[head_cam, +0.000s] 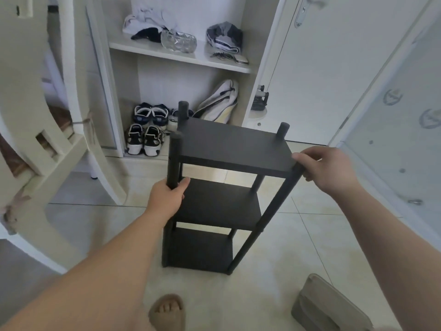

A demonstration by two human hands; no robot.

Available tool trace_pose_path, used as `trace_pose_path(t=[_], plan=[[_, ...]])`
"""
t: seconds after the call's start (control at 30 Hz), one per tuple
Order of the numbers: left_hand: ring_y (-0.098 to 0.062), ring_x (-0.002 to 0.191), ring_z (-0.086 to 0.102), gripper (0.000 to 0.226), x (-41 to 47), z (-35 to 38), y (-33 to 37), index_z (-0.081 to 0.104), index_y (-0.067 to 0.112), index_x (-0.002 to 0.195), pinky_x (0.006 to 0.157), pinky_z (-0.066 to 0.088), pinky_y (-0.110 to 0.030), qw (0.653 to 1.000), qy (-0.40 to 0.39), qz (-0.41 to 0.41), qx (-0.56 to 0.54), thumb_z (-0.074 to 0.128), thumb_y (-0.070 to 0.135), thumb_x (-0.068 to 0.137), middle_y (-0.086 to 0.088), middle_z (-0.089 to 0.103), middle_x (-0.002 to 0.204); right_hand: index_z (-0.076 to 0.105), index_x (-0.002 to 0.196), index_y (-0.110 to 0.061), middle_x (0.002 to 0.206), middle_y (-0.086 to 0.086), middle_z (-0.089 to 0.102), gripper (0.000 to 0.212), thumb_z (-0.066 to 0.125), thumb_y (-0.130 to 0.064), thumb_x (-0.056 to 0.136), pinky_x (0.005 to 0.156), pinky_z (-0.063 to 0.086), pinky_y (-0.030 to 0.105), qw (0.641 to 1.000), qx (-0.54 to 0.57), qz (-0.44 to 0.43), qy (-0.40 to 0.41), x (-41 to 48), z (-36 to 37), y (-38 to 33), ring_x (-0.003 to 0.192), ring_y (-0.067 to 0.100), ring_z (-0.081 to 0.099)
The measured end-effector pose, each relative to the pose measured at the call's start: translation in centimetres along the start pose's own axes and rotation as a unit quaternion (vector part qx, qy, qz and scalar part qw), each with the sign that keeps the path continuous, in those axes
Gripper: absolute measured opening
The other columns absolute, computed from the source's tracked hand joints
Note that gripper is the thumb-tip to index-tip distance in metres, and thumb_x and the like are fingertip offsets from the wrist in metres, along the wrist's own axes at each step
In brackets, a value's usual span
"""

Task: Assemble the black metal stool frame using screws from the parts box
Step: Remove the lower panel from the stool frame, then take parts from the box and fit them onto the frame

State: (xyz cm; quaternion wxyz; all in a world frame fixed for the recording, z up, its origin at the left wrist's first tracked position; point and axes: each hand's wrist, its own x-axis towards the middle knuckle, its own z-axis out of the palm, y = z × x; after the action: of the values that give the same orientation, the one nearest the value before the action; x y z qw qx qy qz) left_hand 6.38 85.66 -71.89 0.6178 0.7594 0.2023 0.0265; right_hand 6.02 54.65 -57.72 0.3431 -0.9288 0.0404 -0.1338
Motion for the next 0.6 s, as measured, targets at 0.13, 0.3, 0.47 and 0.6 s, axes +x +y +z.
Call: trace_pose_path(t=[0.13, 0.3, 0.47, 0.6], plan=[[-0.018, 0.069, 0.060, 0.032, -0.2, 3.3, 2.3, 0.061, 0.024, 0.078, 0.057, 0.043, -0.027, 0.994, -0.015, 0.112, 0.010, 0.064, 0.053, 0.091, -0.004, 0.063, 0.073, 0.071, 0.078, -0.023, 0.065, 0.006, 0.068, 0.024, 0.061, -0.035, 0.096, 0.053, 0.044, 0.025, 0.995, 0.019, 0.048, 0.080, 0.1, -1.5, 3.2, 0.059, 0.018, 0.063], [-0.005, 0.065, 0.057, 0.030, -1.2, 8.1, 4.5, 0.060, 0.030, 0.075, 0.056, 0.036, -0.021, 0.970, -0.020, 0.230, 0.083, 0.063, 0.056, 0.090, 0.010, 0.060, 0.067, 0.073, 0.088, -0.021, 0.069, 0.008, 0.071, 0.022, 0.059, -0.035, 0.097, 0.061, 0.050, 0.031, 0.980, 0.053, 0.136, 0.137, 0.2, -3.0, 9.8, 0.067, 0.022, 0.071], [0.000, 0.062, 0.054, 0.035, -1.9, 12.7, 6.3, 0.054, 0.035, 0.069, 0.052, 0.032, -0.023, 0.928, -0.067, 0.312, 0.192, 0.060, 0.064, 0.087, 0.017, 0.056, 0.062, 0.070, 0.100, -0.013, 0.071, 0.004, 0.070, 0.019, 0.062, -0.030, 0.100, 0.060, 0.052, 0.029, 0.951, 0.103, 0.247, 0.156, 0.2, -2.4, 17.7, 0.058, 0.017, 0.069], [-0.003, 0.057, 0.051, 0.044, -1.6, 15.5, 6.8, 0.049, 0.038, 0.057, 0.052, 0.030, -0.026, 0.880, -0.212, 0.310, 0.292, 0.061, 0.074, 0.079, 0.019, 0.054, 0.051, 0.063, 0.104, 0.002, 0.075, 0.012, 0.065, 0.019, 0.062, -0.016, 0.100, 0.051, 0.058, 0.025, 0.913, 0.168, 0.353, 0.122, -0.7, 0.3, 23.9, 0.054, 0.022, 0.065]])
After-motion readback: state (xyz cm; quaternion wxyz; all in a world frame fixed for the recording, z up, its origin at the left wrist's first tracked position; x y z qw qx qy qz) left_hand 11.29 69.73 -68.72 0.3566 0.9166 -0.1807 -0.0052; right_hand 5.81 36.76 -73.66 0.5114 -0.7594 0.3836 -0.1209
